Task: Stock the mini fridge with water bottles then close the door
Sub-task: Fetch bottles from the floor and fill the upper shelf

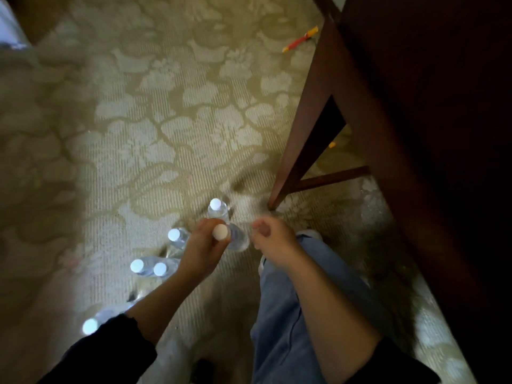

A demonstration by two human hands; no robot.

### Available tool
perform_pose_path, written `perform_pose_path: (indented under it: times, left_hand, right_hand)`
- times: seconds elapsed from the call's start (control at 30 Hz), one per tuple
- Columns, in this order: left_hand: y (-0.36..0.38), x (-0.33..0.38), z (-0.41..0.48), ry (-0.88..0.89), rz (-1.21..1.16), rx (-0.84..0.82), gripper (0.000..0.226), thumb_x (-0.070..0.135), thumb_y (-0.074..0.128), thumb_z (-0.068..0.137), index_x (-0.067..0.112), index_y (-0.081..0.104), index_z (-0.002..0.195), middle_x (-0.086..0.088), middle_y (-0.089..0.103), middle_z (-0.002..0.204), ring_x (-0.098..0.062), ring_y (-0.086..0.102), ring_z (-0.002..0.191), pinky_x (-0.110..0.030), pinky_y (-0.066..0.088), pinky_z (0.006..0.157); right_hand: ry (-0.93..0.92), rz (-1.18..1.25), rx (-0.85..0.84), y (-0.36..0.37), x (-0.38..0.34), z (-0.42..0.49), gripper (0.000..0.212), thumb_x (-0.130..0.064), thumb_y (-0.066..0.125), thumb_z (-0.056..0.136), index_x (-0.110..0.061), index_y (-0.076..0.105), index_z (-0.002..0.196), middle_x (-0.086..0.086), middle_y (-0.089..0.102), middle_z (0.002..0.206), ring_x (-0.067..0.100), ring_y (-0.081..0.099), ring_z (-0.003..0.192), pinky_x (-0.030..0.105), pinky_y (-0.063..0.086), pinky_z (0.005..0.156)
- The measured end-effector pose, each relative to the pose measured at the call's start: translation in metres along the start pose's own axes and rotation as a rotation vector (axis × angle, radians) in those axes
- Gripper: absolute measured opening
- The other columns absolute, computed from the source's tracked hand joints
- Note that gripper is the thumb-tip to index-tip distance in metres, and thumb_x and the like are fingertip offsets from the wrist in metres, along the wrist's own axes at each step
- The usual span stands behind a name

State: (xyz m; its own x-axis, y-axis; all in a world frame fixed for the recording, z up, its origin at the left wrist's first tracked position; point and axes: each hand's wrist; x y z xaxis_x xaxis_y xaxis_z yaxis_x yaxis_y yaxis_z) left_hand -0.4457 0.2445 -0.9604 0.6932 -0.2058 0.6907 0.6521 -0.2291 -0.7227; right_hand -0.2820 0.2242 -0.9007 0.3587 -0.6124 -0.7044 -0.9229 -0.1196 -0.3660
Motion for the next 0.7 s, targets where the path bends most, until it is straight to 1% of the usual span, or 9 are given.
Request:
perform_pose_path:
  times: [0.07, 0.2, 0.27, 0.33, 0.43, 0.5, 0.57, 0.6, 0.7]
  left_hand:
    - [-0.032, 0.028, -0.001, 0.122, -0.007, -0.025, 0.021, 0.026, 0.055, 0.083, 0.008, 0.06, 0.094, 0.006, 0.05, 0.087, -0.006, 0.046, 0.075, -0.011, 0.033, 0.07]
    - [-0.094, 0.08, -0.004, 0.151, -0.035, -0.079, 0.018, 0.022, 0.063, 0.086, 0.014, 0.06, 0.101, 0.003, 0.054, 0.093, 0.003, 0.046, 0.082, -0.009, 0.034, 0.07]
    - [-0.129, 0.108, -0.008, 0.213, -0.025, -0.09, 0.017, 0.022, 0.064, 0.085, 0.017, 0.06, 0.1, 0.004, 0.053, 0.091, 0.003, 0.047, 0.081, -0.008, 0.034, 0.068]
    - [-0.162, 0.139, -0.014, 0.268, -0.025, -0.084, 0.015, 0.022, 0.066, 0.083, 0.021, 0.06, 0.097, 0.005, 0.053, 0.09, 0.002, 0.048, 0.078, -0.007, 0.036, 0.065]
    - [-0.208, 0.183, -0.026, 0.323, -0.048, -0.072, 0.013, 0.024, 0.068, 0.082, 0.023, 0.059, 0.091, 0.003, 0.056, 0.091, -0.004, 0.052, 0.075, -0.011, 0.039, 0.062]
    - [-0.234, 0.213, -0.033, 0.37, -0.086, -0.07, 0.011, 0.024, 0.069, 0.081, 0.021, 0.06, 0.088, 0.002, 0.059, 0.089, -0.009, 0.055, 0.073, -0.018, 0.041, 0.063]
    - [-0.257, 0.244, -0.043, 0.424, -0.14, -0.053, 0.01, 0.022, 0.071, 0.08, 0.018, 0.063, 0.084, 0.002, 0.062, 0.083, -0.008, 0.055, 0.066, -0.023, 0.042, 0.062]
    - [-0.267, 0.259, -0.05, 0.453, -0.16, -0.038, 0.01, 0.022, 0.071, 0.079, 0.017, 0.064, 0.083, 0.003, 0.062, 0.08, -0.004, 0.053, 0.062, -0.021, 0.041, 0.06]
    - [-0.292, 0.302, -0.075, 0.559, -0.179, 0.013, 0.007, 0.022, 0.072, 0.079, 0.021, 0.064, 0.079, 0.01, 0.06, 0.071, 0.005, 0.051, 0.055, -0.01, 0.036, 0.053]
  right_hand:
    - [-0.029, -0.006, 0.029, -0.005, -0.004, -0.023, 0.021, -0.011, 0.052, 0.09, -0.02, 0.056, 0.108, 0.003, 0.058, 0.104, 0.021, 0.057, 0.099, 0.023, 0.045, 0.073]
    - [-0.127, -0.031, -0.015, -0.013, -0.024, -0.069, 0.049, -0.011, 0.059, 0.089, -0.022, 0.043, 0.134, 0.003, 0.047, 0.128, 0.017, 0.048, 0.118, 0.023, 0.042, 0.085]
    - [-0.237, -0.063, -0.005, -0.015, -0.043, -0.096, 0.059, -0.014, 0.063, 0.087, -0.023, 0.037, 0.139, -0.003, 0.041, 0.129, 0.015, 0.043, 0.123, 0.023, 0.04, 0.088]
    - [-0.362, -0.067, 0.006, -0.018, -0.064, -0.122, 0.059, -0.016, 0.068, 0.083, -0.024, 0.039, 0.135, -0.008, 0.043, 0.123, 0.011, 0.046, 0.117, 0.022, 0.04, 0.089]
    - [-0.514, -0.041, 0.047, -0.025, -0.094, -0.163, 0.048, -0.018, 0.071, 0.082, -0.026, 0.045, 0.121, -0.013, 0.054, 0.113, 0.003, 0.054, 0.102, 0.021, 0.044, 0.086]
    - [-0.615, -0.01, 0.104, -0.034, -0.111, -0.189, 0.048, -0.023, 0.072, 0.081, -0.024, 0.047, 0.122, -0.008, 0.058, 0.116, 0.005, 0.056, 0.107, 0.026, 0.046, 0.089]
    - [-0.692, 0.026, 0.145, -0.045, -0.126, -0.218, 0.051, -0.026, 0.07, 0.082, -0.032, 0.045, 0.126, -0.014, 0.056, 0.121, -0.007, 0.052, 0.112, 0.018, 0.042, 0.091]
    - [-0.725, 0.036, 0.168, -0.05, -0.134, -0.234, 0.053, -0.027, 0.07, 0.082, -0.038, 0.042, 0.127, -0.018, 0.054, 0.124, -0.01, 0.049, 0.115, 0.017, 0.04, 0.094]
    - [-0.834, 0.089, 0.24, -0.063, -0.15, -0.282, 0.058, -0.035, 0.069, 0.078, -0.04, 0.043, 0.13, -0.012, 0.055, 0.13, 0.006, 0.051, 0.123, 0.034, 0.043, 0.103]
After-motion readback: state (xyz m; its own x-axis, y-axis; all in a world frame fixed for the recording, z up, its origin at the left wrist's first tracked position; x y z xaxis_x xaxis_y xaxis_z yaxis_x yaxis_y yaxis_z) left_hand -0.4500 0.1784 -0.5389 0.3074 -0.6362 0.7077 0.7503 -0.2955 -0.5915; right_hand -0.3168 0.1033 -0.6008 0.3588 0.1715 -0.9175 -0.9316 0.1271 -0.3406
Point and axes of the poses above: each hand's wrist, its own z-axis towards the middle knuckle, its own y-axis out of the palm, x = y × z
